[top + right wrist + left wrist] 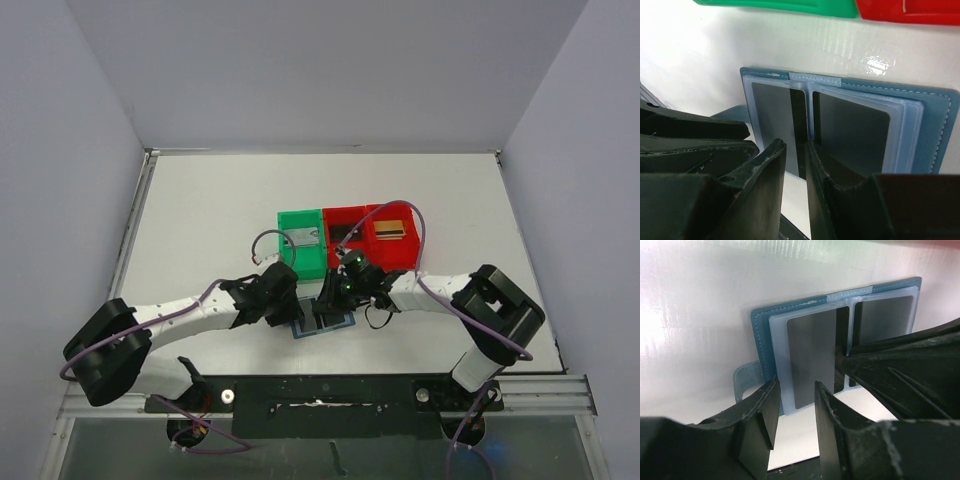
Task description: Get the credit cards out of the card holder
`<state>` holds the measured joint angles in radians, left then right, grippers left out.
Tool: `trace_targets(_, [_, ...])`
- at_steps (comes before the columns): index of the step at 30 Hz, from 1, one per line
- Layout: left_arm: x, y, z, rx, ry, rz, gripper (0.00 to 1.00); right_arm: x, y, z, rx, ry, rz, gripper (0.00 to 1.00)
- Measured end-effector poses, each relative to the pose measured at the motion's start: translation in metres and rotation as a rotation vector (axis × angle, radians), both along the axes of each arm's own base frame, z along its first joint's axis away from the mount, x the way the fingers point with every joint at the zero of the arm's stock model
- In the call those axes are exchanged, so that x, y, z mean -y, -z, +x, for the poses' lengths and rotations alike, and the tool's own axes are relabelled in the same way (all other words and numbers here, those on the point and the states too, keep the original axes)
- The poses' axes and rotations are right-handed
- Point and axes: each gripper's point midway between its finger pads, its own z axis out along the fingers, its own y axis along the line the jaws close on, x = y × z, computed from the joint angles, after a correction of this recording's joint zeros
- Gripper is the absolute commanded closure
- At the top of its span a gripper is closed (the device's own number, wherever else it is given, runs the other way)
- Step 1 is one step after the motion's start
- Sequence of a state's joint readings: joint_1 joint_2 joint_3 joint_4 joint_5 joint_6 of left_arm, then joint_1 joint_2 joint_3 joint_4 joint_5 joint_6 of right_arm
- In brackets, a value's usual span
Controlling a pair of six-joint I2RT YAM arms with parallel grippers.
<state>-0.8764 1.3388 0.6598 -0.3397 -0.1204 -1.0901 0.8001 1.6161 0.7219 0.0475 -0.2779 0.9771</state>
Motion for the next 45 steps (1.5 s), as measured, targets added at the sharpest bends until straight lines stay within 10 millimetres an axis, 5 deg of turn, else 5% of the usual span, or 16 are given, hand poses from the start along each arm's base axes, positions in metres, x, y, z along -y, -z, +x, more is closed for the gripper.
trace_targets(12, [-0.005,0.013,-0.003,-0.024,0.006,0.043,0.85,0.005,0.005,-0.002,-0.024,0.011,-0.036,0.78])
trace_targets(20, [-0.009,0.018,-0.005,-0.028,0.006,0.056,0.89,0.001,0.001,-0.001,-0.033,0.01,0.019,0.85])
trace_targets(27, [-0.01,0.018,-0.005,-0.026,0.015,0.063,0.91,0.011,0.006,-0.003,-0.08,0.039,0.075,0.8])
trace_targets(41, [-0.011,0.019,-0.006,-0.024,0.02,0.067,0.92,0.003,0.006,-0.003,-0.04,0.01,-0.044,0.76])
trace_targets(45, [-0.011,0.019,-0.006,-0.024,0.021,0.067,0.93,0.003,0.007,-0.006,-0.035,0.003,-0.054,0.83])
